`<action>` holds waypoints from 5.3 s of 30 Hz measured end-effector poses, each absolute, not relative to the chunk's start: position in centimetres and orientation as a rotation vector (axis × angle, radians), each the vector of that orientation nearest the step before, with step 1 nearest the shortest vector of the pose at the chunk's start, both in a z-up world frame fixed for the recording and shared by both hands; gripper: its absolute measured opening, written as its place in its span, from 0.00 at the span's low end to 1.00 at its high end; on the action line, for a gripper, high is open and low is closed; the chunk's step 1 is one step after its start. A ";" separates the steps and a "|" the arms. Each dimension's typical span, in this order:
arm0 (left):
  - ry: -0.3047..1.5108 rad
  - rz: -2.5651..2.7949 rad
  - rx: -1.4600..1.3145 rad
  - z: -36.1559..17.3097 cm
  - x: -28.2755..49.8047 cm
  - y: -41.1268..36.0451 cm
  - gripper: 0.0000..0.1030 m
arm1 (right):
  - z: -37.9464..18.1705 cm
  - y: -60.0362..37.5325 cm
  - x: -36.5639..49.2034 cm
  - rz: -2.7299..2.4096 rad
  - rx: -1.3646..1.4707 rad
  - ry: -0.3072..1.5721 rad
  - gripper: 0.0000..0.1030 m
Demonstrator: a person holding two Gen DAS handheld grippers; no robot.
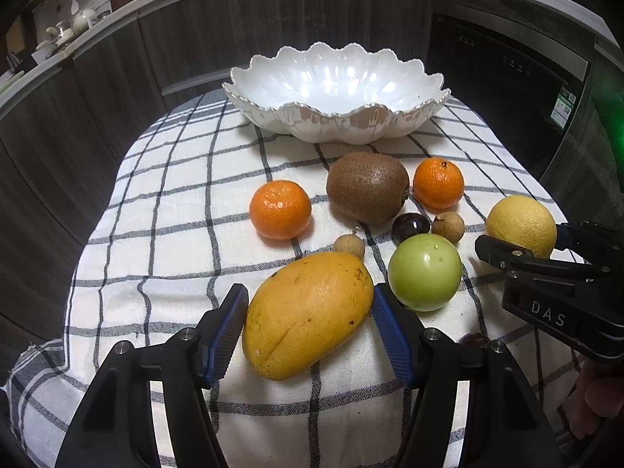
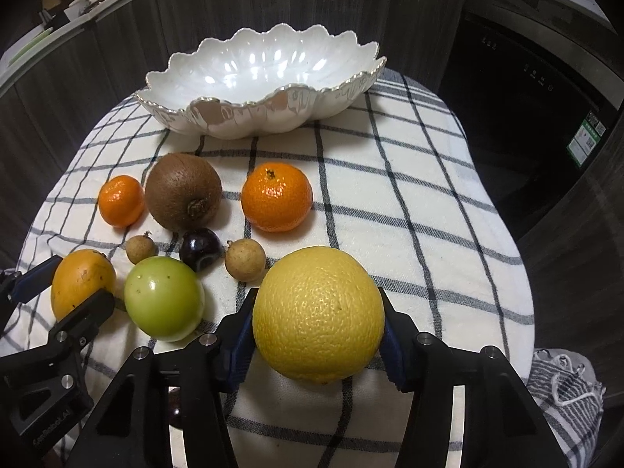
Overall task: Organize fruits
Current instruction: 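Close the left gripper on the mango while the right gripper closes on the grapefruit, then lift the mango with the left gripper while the right gripper carries the grapefruit over the bowl, then open the left gripper over the bowl while the right gripper releases the grapefruit, then move the left gripper toward one tangerine while the right gripper approaches the other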
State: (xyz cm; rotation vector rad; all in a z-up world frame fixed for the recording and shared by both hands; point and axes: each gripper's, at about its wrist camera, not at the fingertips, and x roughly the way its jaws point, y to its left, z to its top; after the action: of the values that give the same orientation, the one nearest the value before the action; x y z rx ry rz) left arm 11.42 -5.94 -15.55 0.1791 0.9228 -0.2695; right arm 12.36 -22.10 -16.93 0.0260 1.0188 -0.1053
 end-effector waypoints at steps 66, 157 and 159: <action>0.690 -0.243 0.110 -3.9 26.1 -8.1 0.62 | -4.2 -23.9 23.6 -0.113 0.022 0.754 0.53; 0.690 -0.087 0.148 -6.6 19.8 -3.9 0.92 | -6.4 -21.1 18.8 -0.208 -0.015 0.821 0.76; 0.703 -0.088 0.154 -7.4 19.7 -3.9 0.92 | -7.3 -21.1 18.6 -0.210 -0.018 0.837 0.76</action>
State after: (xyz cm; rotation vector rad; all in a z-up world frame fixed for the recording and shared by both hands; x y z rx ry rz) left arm 19.72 -3.91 -7.44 0.1539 0.7034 -0.0878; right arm 18.64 -21.12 -7.26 -0.0177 0.8374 -0.2100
